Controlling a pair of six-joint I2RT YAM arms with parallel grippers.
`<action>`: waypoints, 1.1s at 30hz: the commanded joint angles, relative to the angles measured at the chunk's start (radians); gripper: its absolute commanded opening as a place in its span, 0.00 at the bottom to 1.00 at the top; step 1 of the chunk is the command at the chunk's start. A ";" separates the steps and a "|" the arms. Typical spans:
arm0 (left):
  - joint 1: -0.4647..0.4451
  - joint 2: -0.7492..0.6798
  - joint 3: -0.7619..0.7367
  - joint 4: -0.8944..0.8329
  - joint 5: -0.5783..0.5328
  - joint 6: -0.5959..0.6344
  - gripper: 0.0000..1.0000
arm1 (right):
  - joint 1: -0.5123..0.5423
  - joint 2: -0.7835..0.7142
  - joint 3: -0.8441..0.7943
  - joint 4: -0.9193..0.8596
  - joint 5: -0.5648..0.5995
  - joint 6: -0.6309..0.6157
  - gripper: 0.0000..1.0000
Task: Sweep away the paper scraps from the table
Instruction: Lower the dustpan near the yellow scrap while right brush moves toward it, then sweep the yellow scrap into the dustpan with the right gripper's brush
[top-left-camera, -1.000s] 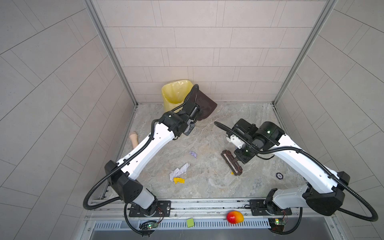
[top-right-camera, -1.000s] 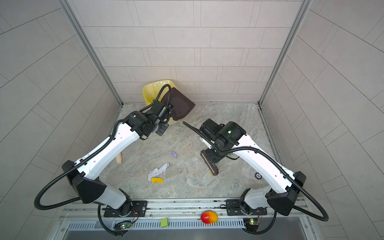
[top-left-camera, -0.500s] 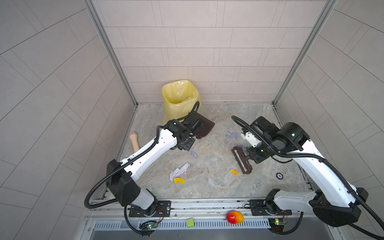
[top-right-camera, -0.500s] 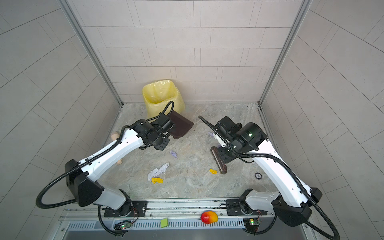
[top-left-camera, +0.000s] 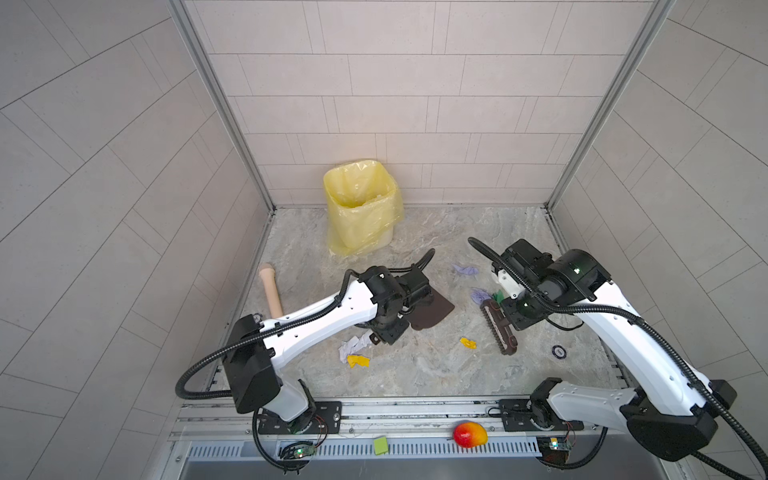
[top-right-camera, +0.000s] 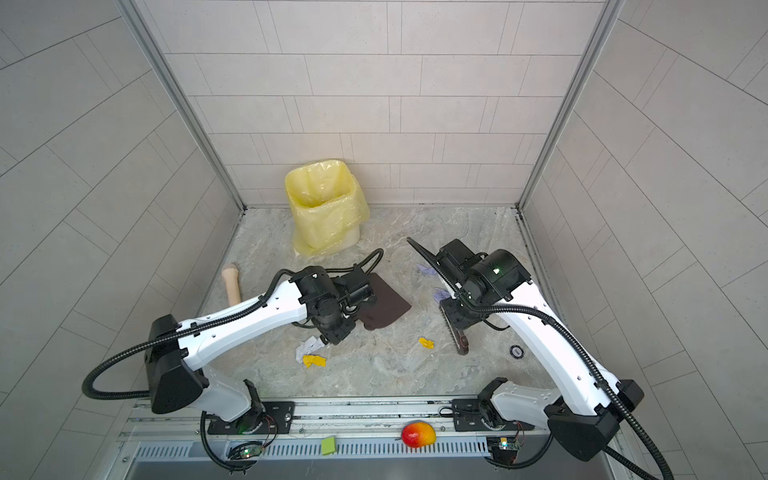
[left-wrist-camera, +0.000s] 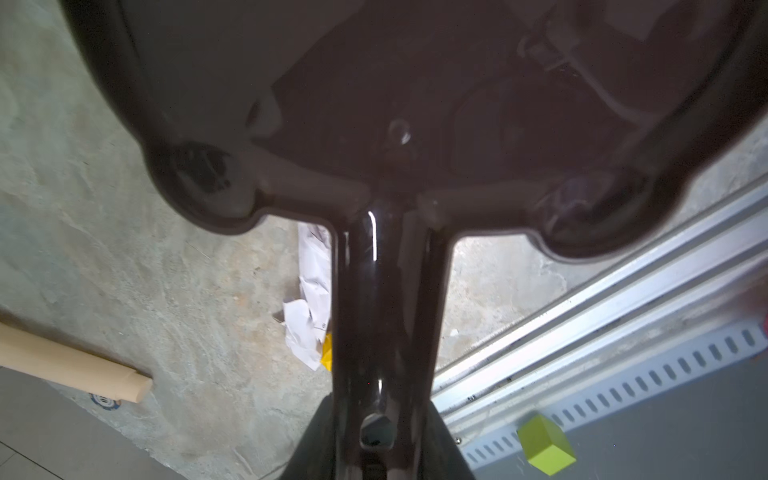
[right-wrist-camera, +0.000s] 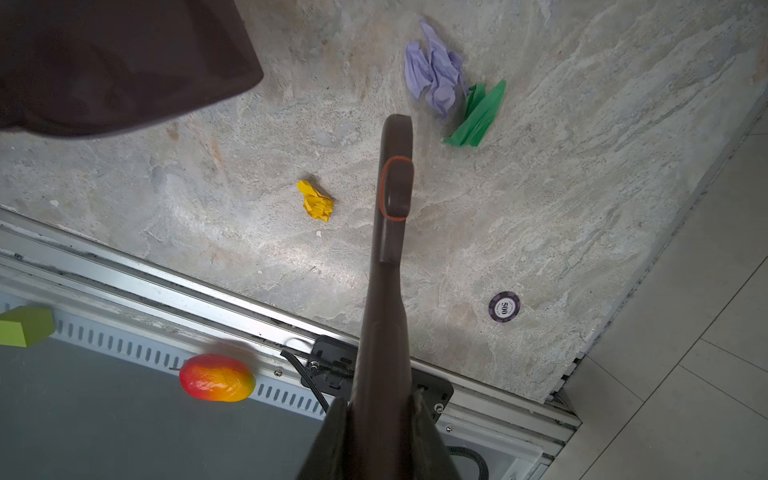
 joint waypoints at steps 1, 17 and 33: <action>-0.059 -0.036 -0.051 -0.015 0.032 -0.032 0.00 | -0.008 -0.013 -0.004 0.025 0.002 0.012 0.00; -0.228 0.003 -0.171 0.149 0.057 0.054 0.00 | -0.023 0.058 -0.011 0.066 -0.103 -0.005 0.00; -0.297 0.096 -0.154 0.155 -0.062 0.077 0.00 | -0.023 0.085 -0.010 0.062 -0.085 -0.014 0.00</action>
